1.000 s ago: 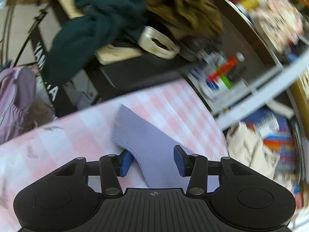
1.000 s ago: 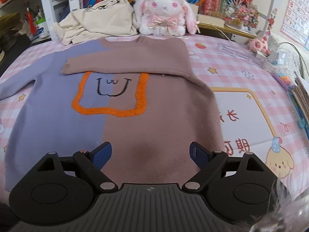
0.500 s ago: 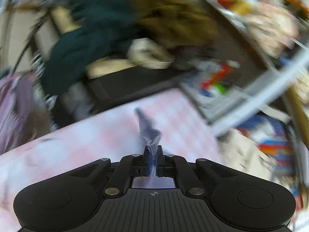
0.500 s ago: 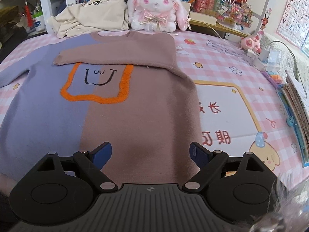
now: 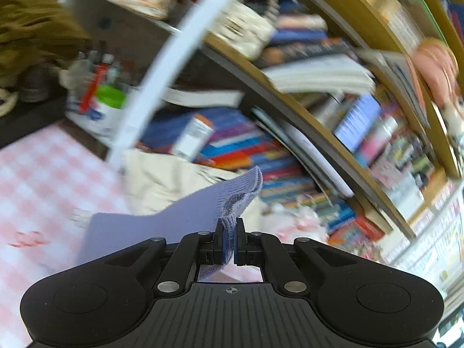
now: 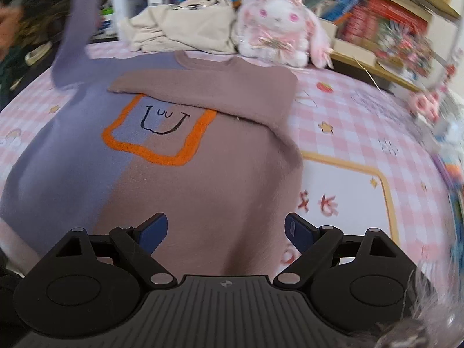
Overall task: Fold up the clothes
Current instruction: 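Lift the lavender sleeve with the left tool, fold it over the body, release, then grasp the sweater hem with both tools, one on each color half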
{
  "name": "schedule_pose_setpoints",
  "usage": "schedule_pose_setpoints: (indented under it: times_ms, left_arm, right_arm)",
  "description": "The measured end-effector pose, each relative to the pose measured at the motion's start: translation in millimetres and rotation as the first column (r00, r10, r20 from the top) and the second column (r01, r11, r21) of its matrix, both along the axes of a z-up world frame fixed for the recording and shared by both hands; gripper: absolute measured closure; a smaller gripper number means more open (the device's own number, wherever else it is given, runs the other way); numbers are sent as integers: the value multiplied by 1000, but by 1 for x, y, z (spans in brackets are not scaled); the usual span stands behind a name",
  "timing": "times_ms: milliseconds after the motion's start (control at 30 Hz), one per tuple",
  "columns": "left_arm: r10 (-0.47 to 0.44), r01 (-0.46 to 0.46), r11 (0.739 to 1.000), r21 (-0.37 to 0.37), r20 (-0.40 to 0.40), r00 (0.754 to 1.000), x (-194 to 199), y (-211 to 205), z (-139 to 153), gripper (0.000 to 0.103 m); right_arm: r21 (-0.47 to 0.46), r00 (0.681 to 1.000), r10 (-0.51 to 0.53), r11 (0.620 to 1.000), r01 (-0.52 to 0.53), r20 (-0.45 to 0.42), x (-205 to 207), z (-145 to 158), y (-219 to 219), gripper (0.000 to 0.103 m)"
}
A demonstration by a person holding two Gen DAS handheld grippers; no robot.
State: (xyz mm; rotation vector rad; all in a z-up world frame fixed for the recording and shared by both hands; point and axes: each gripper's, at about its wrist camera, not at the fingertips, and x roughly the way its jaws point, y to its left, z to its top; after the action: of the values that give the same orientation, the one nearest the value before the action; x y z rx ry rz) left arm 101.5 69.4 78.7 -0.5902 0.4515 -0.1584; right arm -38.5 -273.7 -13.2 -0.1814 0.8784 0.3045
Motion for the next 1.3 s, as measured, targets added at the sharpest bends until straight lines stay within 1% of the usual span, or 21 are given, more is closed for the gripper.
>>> schedule_pose_setpoints:
  times_ms: [167,333,567,767,833,867,900,933,967,1000,1067,1133,1200,1300]
  left_arm:
    - [-36,37,998,46,-17,999,11,-59,6,100]
    - [-53,59,994,91,-64,997,23,-104,0,100]
    - [-72,90,986,137,-135,988,36,-148,-17,100]
    - [-91,122,980,160,-188,978,43,-174,-35,98]
    - [-97,128,979,161,-191,977,41,-178,-36,93]
    - [-102,134,978,161,-190,976,40,-180,-36,88]
    - [-108,139,977,160,-188,976,38,-181,-35,79]
    - [-112,142,977,160,-179,977,35,-182,-32,73]
    - [-115,142,976,167,-164,980,29,-182,-28,62]
    - [-118,144,974,176,-147,982,22,-182,-24,54]
    - [-131,150,965,213,-103,986,4,-178,-14,51]
    - [-125,145,952,270,-90,988,-17,-169,-9,49]
    - [-97,124,937,325,-100,990,-41,-155,-10,48]
    - [-16,74,917,392,-148,989,-81,-125,-22,39]
  right_arm:
    - [27,997,78,997,-78,5,9,1,-27,14]
    - [58,992,124,991,-123,-2,14,-1,-49,14]
    - [88,988,155,984,-153,-12,16,-5,-68,14]
    - [98,988,156,983,-153,-20,18,-7,-81,14]
    - [106,988,151,983,-147,-28,19,-8,-84,14]
    - [110,988,153,983,-148,-33,20,-8,-85,14]
    - [114,987,157,982,-152,-39,20,-9,-85,14]
    - [118,986,161,981,-155,-44,21,-10,-85,14]
    - [124,984,168,979,-161,-49,22,-11,-84,14]
    - [130,983,177,977,-168,-55,22,-13,-83,14]
    - [141,979,192,973,-183,-60,22,-14,-79,14]
    - [149,977,206,969,-195,-60,21,-16,-75,14]
    - [155,976,211,967,-200,-61,20,-16,-71,14]
    - [167,978,200,968,-187,-64,17,-16,-68,14]
